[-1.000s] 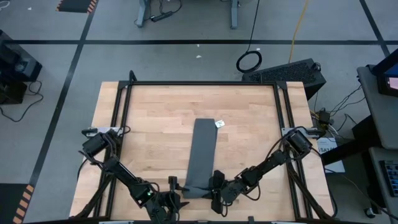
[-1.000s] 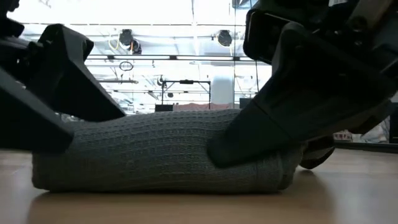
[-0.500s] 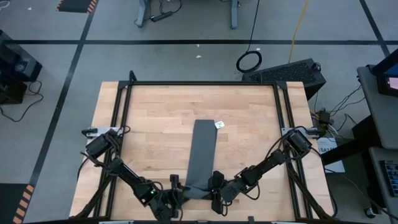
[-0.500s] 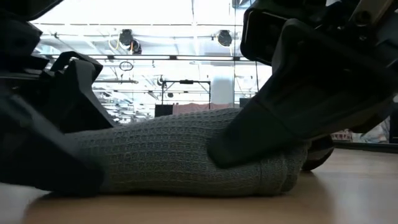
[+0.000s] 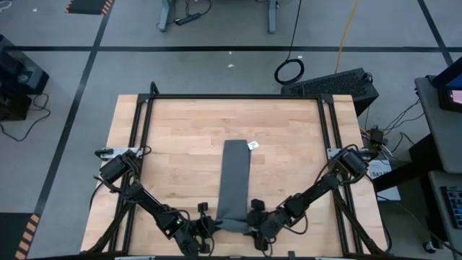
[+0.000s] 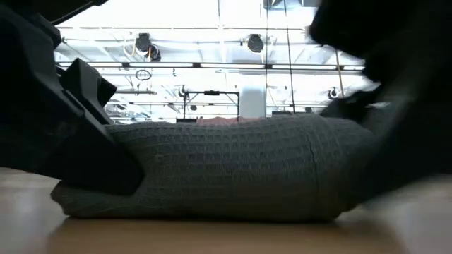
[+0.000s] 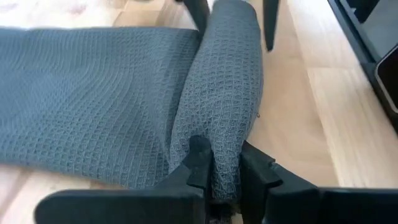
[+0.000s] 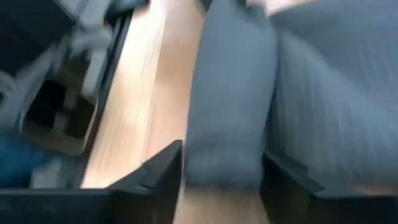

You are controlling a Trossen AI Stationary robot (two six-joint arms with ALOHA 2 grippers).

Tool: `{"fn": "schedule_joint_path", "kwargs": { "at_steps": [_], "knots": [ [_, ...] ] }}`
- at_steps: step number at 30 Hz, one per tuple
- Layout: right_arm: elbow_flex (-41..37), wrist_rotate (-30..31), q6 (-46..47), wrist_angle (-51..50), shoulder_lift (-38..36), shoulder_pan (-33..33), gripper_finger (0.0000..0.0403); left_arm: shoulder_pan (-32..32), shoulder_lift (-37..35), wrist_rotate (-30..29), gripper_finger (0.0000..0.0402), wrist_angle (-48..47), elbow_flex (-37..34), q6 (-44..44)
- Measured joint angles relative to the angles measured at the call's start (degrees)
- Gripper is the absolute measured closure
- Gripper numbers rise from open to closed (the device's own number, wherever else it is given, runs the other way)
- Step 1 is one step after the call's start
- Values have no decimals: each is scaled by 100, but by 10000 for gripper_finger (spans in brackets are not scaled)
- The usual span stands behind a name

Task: Roll towel into tight, uniform cylinder
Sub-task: Roll the towel

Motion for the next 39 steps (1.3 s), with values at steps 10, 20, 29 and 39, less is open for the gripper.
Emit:
{"fn": "schedule_joint_path", "kwargs": {
  "at_steps": [10, 20, 29, 39],
  "knots": [
    [-2, 2044, -1619, 157, -145, 889, 155, 157, -138, 929, 360, 62, -11, -659],
    [16, 2746, -4311, 712, -3, 1217, 154, 730, -341, 2194, 360, 104, -15, -835],
    [20, 2905, -4514, 943, 428, 998, 154, 1288, -333, 3152, 360, 438, -24, -834],
    [31, 2972, -3122, 414, 448, 688, 183, 1388, -334, 3233, 360, 418, -22, -821]
  ]
}}
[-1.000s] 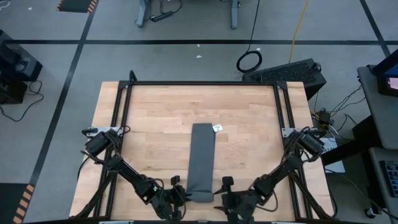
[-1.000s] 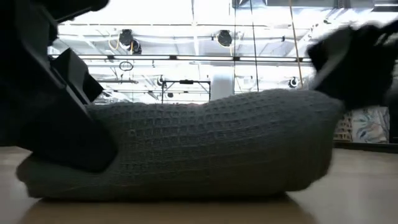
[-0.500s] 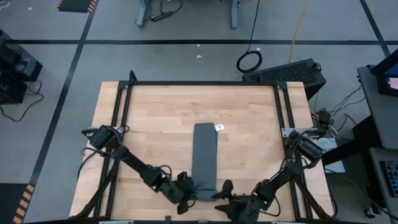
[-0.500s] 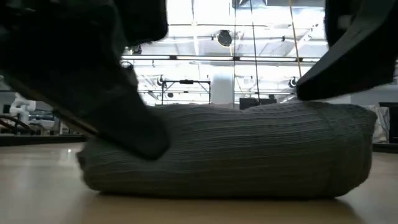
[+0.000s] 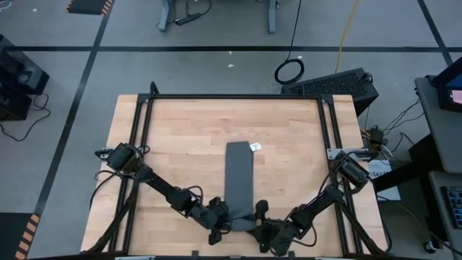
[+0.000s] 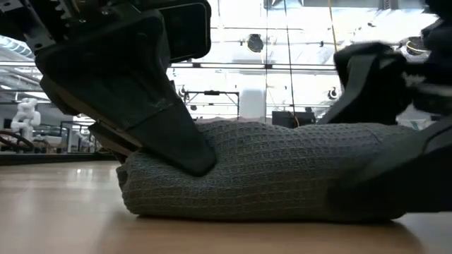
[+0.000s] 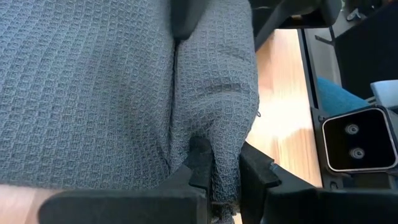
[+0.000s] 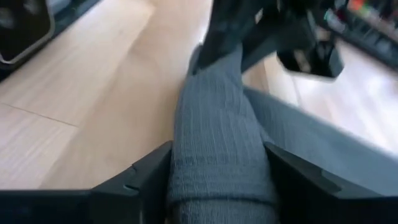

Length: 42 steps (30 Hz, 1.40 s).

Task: Roll towel into tight, uniform cylinder
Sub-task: Roll the towel

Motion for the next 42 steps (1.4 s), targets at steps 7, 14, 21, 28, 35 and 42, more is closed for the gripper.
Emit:
{"fn": "schedule_joint_path", "kwargs": {
  "at_steps": [7, 14, 21, 28, 35, 42],
  "knots": [
    [-4, -266, 445, -57, 0, -46, 244, 0, -2, -27, 360, -33, 2, -38],
    [-7, -312, 1155, -25, 0, -48, 316, -78, -2, -369, 303, -70, 1, 74],
    [0, -421, 2385, -59, 0, -93, 345, -268, -233, -665, 197, -710, -4, 231],
    [0, -1033, 3798, -60, -20, -322, 345, -744, -843, -1894, 136, -1028, -20, 1398],
    [-2, -1123, 4557, -38, -18, -354, 345, -1272, -629, -3114, 130, -196, -9, 2768],
    [-4, -1130, 4856, -18, -13, -352, 338, -1448, -83, -3669, 130, -20, -11, 3669]
  ]
}}
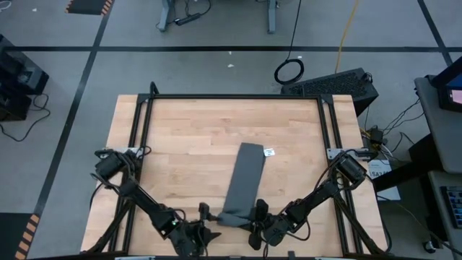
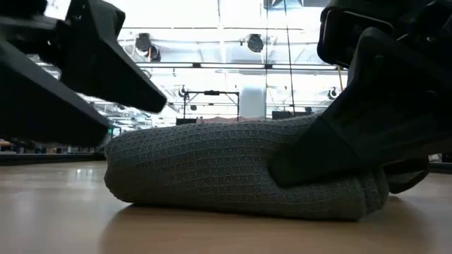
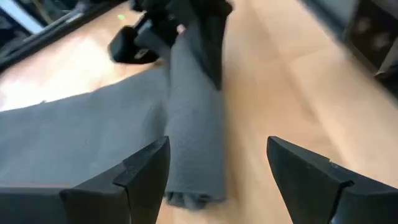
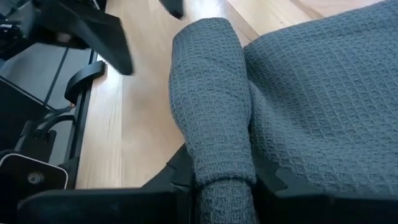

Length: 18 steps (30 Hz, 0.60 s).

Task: Roll towel into tight, uniform cylinder
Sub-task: Roll the towel

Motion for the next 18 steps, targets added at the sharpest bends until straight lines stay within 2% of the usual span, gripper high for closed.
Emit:
{"fn": "schedule_joint_path", "kwargs": {
  "at_steps": [3, 5, 9, 11, 14, 18],
  "knots": [
    [-2, -1, 16, 0, 4, 8, 342, 56, 106, -248, 129, 68, 2, 133],
    [-7, -2, 18, 26, 6, 9, 342, 111, 111, -202, 129, 44, 2, 263],
    [-9, 7, -17, 101, 12, 9, 340, 353, 139, 618, 132, 45, 4, 282],
    [-11, 3, -100, 164, 20, 10, 340, 471, 142, 786, 144, -39, 5, 224],
    [-13, -2, -290, 245, 22, 11, 340, 622, 142, 826, 186, -273, 9, 101],
    [-15, -11, -608, 283, 22, 11, 336, 782, 142, 1254, 277, -351, 11, 123]
  ]
}}
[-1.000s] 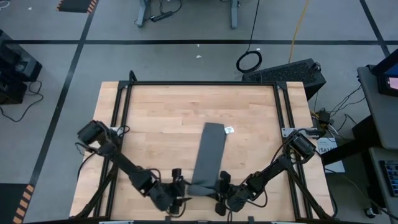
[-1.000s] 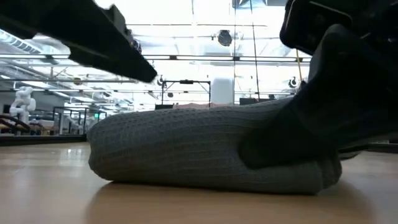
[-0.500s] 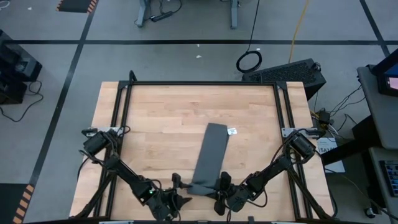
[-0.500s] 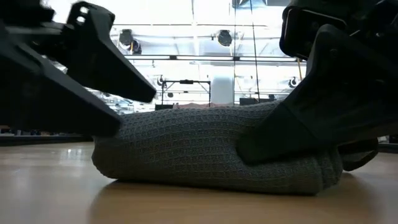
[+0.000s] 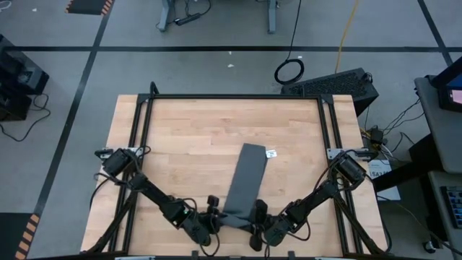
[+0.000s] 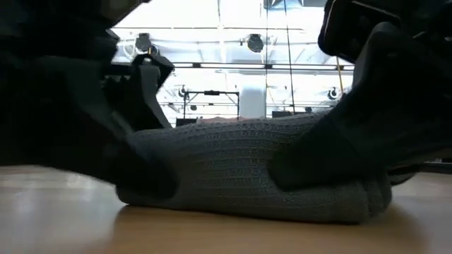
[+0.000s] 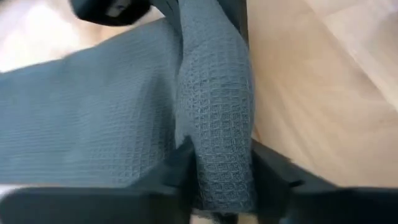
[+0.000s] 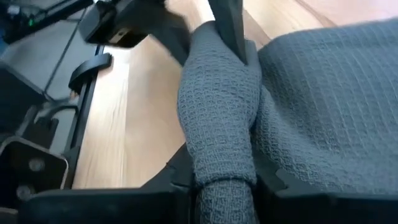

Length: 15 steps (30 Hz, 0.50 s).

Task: Roll towel into tight, uniform cylinder
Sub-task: Roll the towel

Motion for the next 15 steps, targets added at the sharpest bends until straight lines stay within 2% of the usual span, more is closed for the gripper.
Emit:
{"fn": "schedule_joint_path", "kwargs": {
  "at_steps": [3, 4, 8, 11, 15],
  "knots": [
    [0, 11, -444, -3, 0, 30, 321, 124, -28, 485, 355, 7, 11, -37],
    [0, 13, -590, -9, -8, 45, 310, 150, -28, 611, 364, 34, 12, -93],
    [-4, 4, -1134, -290, -127, 139, 251, 279, -48, 1052, 364, 58, 20, -574],
    [-13, 20, -1353, -675, -293, 267, 205, 413, -55, 1637, 355, 63, 23, -1017],
    [-11, 467, -1378, -1031, -554, 527, 170, 578, -88, 2487, 353, 67, 24, -1541]
  ]
}}
